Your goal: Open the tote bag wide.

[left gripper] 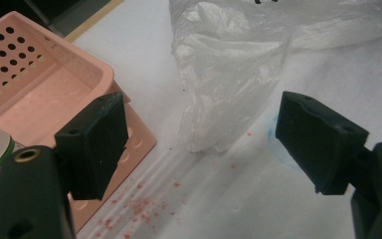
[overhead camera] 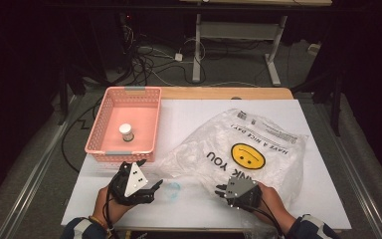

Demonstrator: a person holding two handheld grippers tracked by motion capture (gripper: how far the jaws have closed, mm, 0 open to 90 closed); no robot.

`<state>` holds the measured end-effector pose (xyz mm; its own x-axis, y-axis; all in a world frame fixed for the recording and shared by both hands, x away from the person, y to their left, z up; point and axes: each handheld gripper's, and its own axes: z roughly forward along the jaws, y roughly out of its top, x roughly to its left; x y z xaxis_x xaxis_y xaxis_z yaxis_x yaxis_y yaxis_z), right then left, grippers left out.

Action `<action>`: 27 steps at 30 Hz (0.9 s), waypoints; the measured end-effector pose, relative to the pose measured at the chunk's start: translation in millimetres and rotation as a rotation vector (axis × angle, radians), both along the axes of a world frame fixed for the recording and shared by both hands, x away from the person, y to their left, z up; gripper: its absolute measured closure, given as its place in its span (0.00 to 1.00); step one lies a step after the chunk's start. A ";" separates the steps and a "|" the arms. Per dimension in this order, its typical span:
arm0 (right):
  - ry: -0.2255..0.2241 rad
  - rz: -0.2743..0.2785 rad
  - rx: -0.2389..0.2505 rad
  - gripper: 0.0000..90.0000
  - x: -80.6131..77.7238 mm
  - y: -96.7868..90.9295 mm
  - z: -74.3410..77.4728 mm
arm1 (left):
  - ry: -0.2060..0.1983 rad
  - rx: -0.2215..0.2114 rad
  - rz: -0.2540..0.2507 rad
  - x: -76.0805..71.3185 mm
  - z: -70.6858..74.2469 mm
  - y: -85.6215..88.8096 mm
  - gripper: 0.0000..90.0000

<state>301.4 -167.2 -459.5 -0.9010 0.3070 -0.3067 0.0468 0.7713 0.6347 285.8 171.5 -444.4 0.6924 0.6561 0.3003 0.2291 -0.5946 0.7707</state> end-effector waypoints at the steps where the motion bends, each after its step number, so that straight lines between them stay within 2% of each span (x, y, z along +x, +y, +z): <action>1: 0.012 -0.001 -0.005 0.99 1.5 0.3 0.5 | -0.001 0.001 0.000 0.1 0.1 -0.1 0.22; 3: 0.007 0.004 -0.003 0.98 1.2 1.0 1.0 | -0.001 0.002 -0.001 -0.2 0.3 0.3 0.22; 7: 0.024 0.024 0.022 0.75 -5.3 2.1 3.7 | -0.002 0.001 0.002 -0.8 0.5 1.7 0.22; 10: 0.038 0.061 0.057 0.65 -13.4 1.0 5.8 | -0.005 -0.002 0.003 -1.4 0.8 2.4 0.22; 12: 0.048 0.062 0.070 0.60 -17.3 0.3 5.7 | -0.006 -0.002 0.004 -1.7 0.8 2.6 0.22; 15: 0.051 0.053 0.048 0.56 -19.3 2.0 -0.1 | -0.004 0.002 0.002 -1.6 0.7 2.3 0.22; 18: 0.065 0.033 -0.010 0.65 -16.2 5.2 -9.6 | -0.004 0.008 -0.001 -2.1 0.8 1.7 0.22; 19: 0.096 0.045 -0.005 0.83 -13.8 3.8 -10.5 | -0.004 0.003 0.000 -2.2 0.6 1.5 0.22; 20: 0.096 0.045 -0.005 0.83 -13.8 3.8 -10.5 | -0.003 0.003 0.001 -2.1 0.5 1.6 0.22; 22: 0.099 0.047 -0.015 0.97 -12.6 3.6 -10.7 | 0.002 0.005 -0.003 -1.9 0.3 1.7 0.23; 23: 0.110 0.047 -0.022 1.00 -11.6 2.9 -10.5 | 0.002 0.008 -0.003 -1.8 0.3 1.7 0.23; 25: 0.099 0.029 -0.027 1.00 -10.2 2.9 -9.7 | 0.000 0.007 -0.005 -2.0 0.3 1.3 0.23; 27: 0.079 0.008 0.000 1.00 -9.3 2.5 -7.1 | -0.002 0.002 -0.002 -2.2 0.7 1.6 0.23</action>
